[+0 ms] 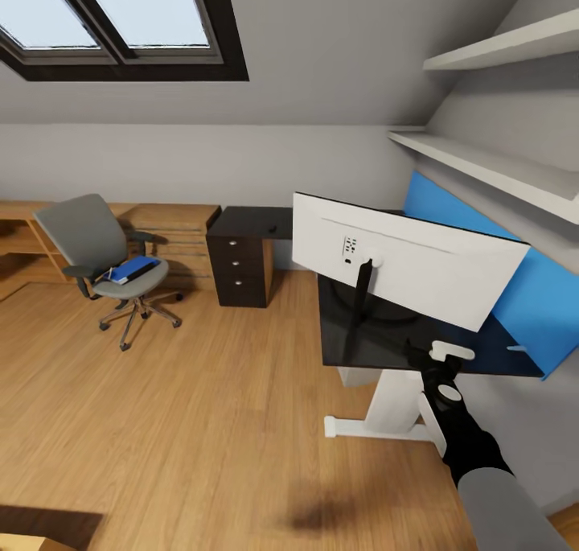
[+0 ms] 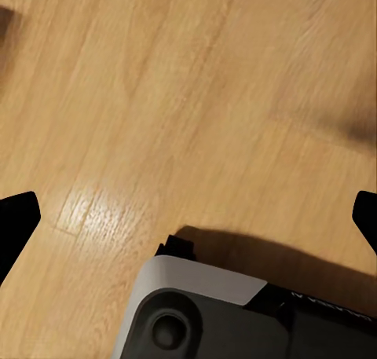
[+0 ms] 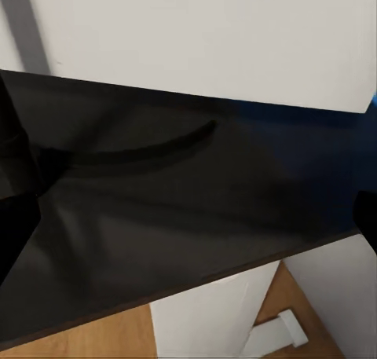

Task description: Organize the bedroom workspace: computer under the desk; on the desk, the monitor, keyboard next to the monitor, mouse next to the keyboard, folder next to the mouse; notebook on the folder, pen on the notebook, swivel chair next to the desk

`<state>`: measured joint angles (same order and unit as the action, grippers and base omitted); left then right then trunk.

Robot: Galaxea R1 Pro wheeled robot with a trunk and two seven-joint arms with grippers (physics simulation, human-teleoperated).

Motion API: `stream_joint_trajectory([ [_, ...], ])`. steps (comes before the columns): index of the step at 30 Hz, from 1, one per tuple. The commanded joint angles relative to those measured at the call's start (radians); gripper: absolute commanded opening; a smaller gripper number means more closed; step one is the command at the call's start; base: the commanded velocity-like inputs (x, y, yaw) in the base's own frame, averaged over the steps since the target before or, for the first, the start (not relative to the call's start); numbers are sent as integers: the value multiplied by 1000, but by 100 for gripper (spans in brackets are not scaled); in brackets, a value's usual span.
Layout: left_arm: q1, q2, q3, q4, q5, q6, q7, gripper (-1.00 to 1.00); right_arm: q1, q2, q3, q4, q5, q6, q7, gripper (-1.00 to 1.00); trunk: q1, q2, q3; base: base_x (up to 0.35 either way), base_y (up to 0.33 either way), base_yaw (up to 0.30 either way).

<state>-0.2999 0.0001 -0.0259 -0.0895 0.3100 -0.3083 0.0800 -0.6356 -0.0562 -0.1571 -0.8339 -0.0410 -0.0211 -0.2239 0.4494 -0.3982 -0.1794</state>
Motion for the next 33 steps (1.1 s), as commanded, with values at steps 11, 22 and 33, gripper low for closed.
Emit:
stream_joint_trajectory([
  [11,-1,-1,-3,6,2,-37,3,100,16,0,1,-2,-3,-27,-4,100,1,-2,14,0,0,0],
  [22,-1,-2,-4,10,0,-41,3,100,28,-2,0,0,-1,-107,-6,100,1,-2,27,10,-118,0],
  [33,-1,-2,-5,15,0,-42,3,100,37,-3,0,1,0,-132,-5,100,1,-2,31,52,-207,0],
])
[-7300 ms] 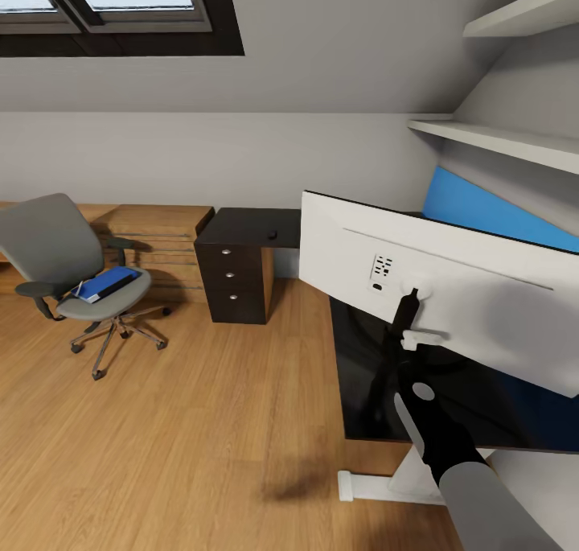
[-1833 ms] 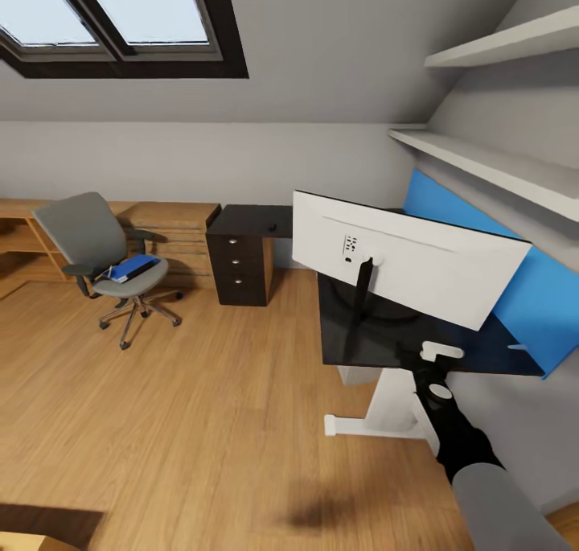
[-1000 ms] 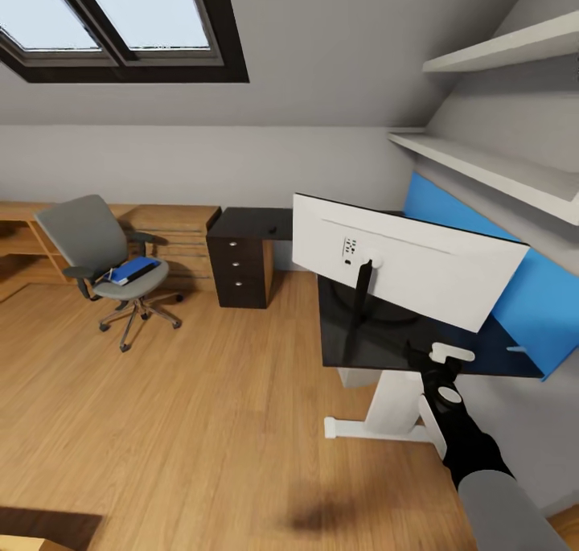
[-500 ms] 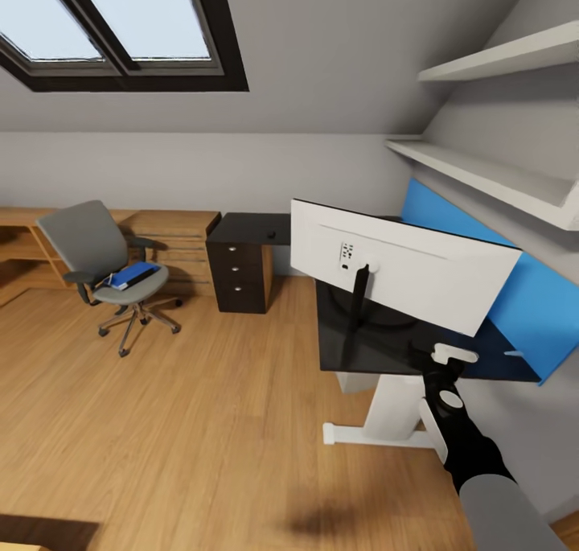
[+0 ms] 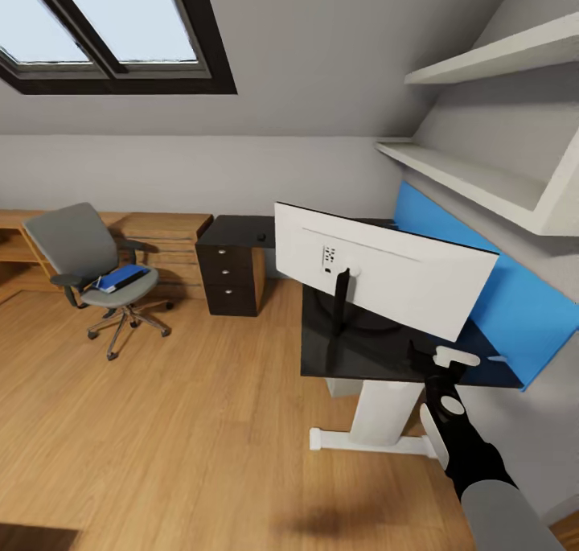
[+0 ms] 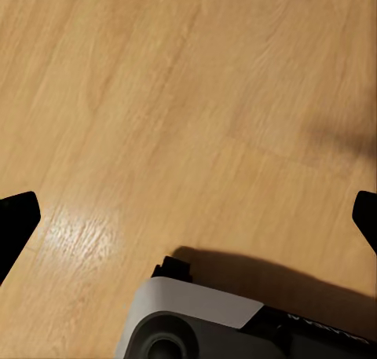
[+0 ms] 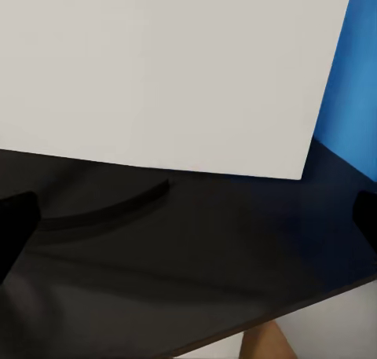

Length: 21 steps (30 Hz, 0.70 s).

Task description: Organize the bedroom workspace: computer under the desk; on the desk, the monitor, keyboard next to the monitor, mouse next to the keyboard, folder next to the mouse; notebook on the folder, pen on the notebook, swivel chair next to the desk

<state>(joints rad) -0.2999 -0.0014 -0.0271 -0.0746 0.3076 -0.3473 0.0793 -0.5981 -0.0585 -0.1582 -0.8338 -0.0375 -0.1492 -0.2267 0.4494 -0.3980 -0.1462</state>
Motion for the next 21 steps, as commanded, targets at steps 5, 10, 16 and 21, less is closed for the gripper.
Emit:
stream_joint_trajectory([
  [5,-1,0,-3,1,3,-3,4,100,0,-1,1,2,-3,-5,-2,100,1,-2,-2,10,-35,0],
  [10,-1,0,-3,1,3,-4,4,100,0,-2,1,7,-3,-6,-1,100,1,-2,-2,105,-40,0],
  [16,-1,0,-3,1,3,-3,4,100,0,-3,1,19,-2,-7,-1,100,1,-2,-2,236,-75,0],
  [21,-1,0,-3,1,4,-4,4,100,0,-3,1,26,-3,-7,0,100,1,-2,-2,156,-57,0],
])
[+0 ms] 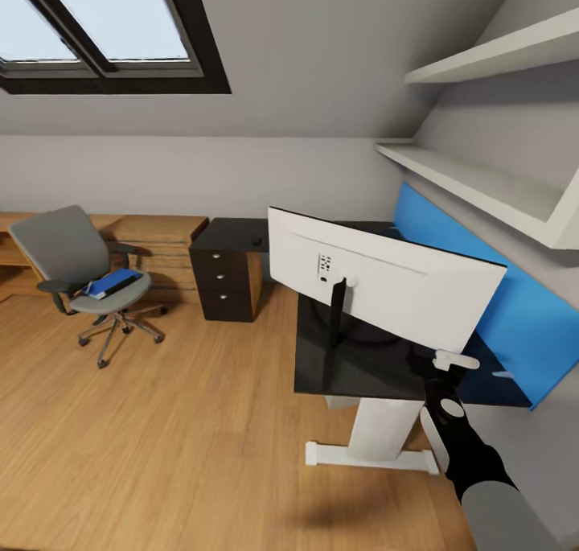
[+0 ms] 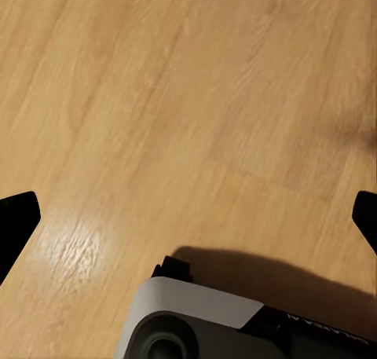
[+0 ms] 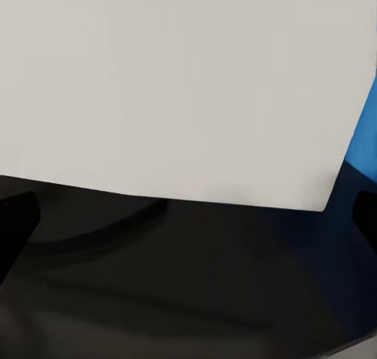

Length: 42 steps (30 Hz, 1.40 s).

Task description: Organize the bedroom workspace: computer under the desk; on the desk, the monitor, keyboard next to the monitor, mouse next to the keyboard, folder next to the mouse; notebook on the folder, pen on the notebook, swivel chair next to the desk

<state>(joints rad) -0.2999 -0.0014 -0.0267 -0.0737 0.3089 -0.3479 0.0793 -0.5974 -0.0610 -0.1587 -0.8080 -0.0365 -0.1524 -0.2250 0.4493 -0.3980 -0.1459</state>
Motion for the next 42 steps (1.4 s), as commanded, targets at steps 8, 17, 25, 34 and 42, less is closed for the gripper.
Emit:
stream_joint_trajectory([
  [8,-1,0,-3,1,2,-3,4,100,-1,-1,0,4,-5,-4,-3,100,1,-2,-2,38,-12,0],
  [17,-1,0,-4,2,1,-3,4,100,-1,-2,-1,4,-5,-4,-4,100,1,-2,-2,194,-2,0],
  [25,-1,0,-4,4,1,-3,4,100,-1,-3,-2,4,-5,-4,-4,100,1,-2,-2,75,0,0],
  [34,-1,0,-4,6,0,-4,4,100,-1,-3,-2,4,-5,-4,-4,100,1,-2,-2,123,-81,0],
  [42,-1,1,-4,6,1,-4,3,100,-1,-3,-2,4,-5,-4,-4,100,1,-2,-2,96,-67,0],
])
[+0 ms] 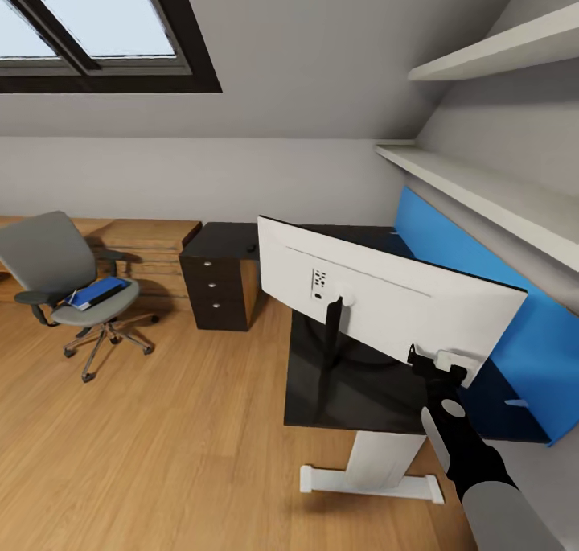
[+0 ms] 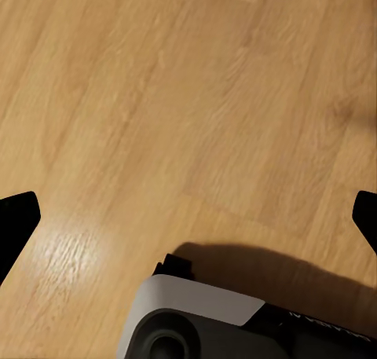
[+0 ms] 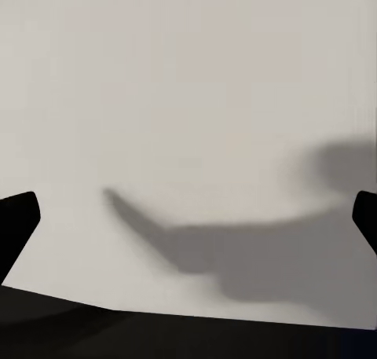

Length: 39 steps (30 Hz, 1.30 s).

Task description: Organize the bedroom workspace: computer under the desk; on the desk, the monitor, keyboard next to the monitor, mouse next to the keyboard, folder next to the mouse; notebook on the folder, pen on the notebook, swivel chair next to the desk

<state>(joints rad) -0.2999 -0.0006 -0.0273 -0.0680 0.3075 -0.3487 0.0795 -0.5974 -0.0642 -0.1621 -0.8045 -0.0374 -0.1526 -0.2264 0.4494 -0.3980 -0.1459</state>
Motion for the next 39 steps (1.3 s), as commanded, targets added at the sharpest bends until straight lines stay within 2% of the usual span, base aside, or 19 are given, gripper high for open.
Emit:
stream_joint_trajectory([
  [1,-1,0,-3,1,2,-3,3,100,-1,0,1,1,-4,-4,-2,100,1,-2,-2,30,-21,0],
  [33,-1,1,-3,1,1,-6,3,100,-1,-2,1,1,-5,-4,-4,100,1,-2,-2,54,-27,0],
  [39,-1,2,-3,1,1,-6,3,100,-1,-2,1,0,-5,-3,-4,100,1,-2,-2,221,0,0],
])
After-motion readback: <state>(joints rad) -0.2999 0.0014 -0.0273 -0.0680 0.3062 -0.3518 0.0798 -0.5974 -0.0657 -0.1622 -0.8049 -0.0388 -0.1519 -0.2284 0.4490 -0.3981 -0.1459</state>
